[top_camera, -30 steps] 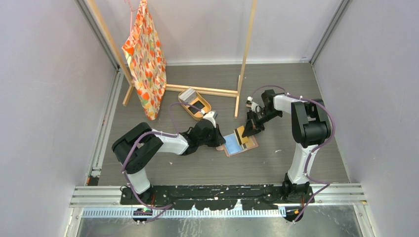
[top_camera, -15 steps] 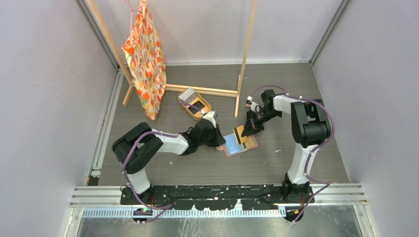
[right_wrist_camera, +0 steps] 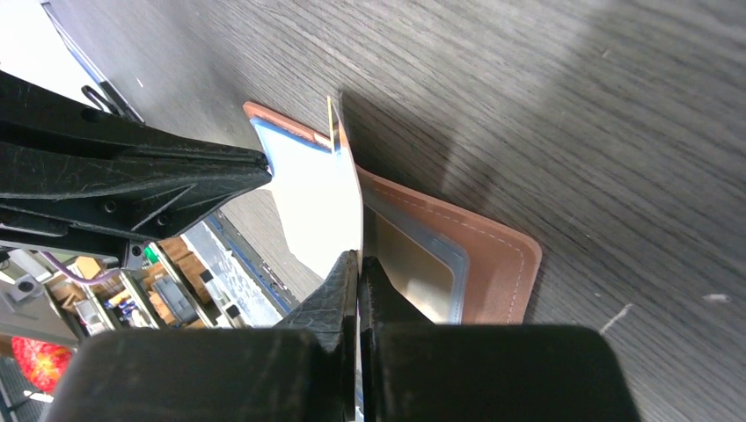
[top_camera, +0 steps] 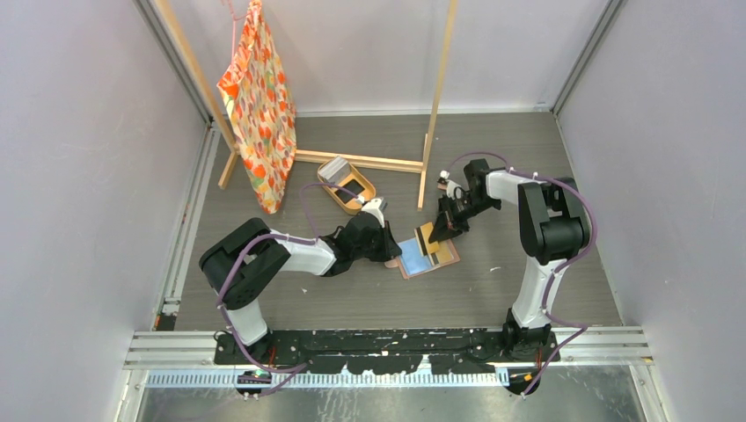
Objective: Put the credit cards into the card holder
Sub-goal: Insert the credit card into the card holder.
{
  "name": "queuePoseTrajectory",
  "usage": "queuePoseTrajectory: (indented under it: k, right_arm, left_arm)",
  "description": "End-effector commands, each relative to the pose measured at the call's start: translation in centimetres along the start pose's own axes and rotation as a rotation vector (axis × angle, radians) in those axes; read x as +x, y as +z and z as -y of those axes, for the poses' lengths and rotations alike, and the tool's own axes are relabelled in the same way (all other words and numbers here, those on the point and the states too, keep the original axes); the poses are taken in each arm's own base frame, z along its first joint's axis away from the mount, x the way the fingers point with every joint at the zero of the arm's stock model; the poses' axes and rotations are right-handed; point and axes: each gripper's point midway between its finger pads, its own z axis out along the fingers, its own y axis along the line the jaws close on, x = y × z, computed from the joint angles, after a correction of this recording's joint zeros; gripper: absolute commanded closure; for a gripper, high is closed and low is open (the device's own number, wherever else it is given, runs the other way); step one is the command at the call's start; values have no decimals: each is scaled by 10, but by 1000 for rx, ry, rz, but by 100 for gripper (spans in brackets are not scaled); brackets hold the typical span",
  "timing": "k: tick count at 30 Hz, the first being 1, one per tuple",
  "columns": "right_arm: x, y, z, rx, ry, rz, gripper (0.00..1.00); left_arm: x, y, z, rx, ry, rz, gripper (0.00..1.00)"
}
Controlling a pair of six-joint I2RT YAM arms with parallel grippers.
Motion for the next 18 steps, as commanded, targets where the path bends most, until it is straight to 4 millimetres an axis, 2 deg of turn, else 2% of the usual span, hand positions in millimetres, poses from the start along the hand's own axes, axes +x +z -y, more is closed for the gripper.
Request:
queuePoseTrajectory:
  k: [1, 6, 11, 18]
  right_arm:
    - [-19, -4, 14, 107, -74, 87, 98]
    - [-18, -4, 12, 98, -69, 81, 98]
    - [5, -5, 2, 15, -81, -59, 98]
    - [17, -9, -3, -12, -112, -81, 98]
  left_arm:
    - [2, 2, 3, 11, 22, -8, 94]
    - [3, 1, 2, 10, 21, -9, 94]
    - [2, 1, 2, 10, 21, -7, 94]
    - [2, 0, 2, 11, 23, -6, 94]
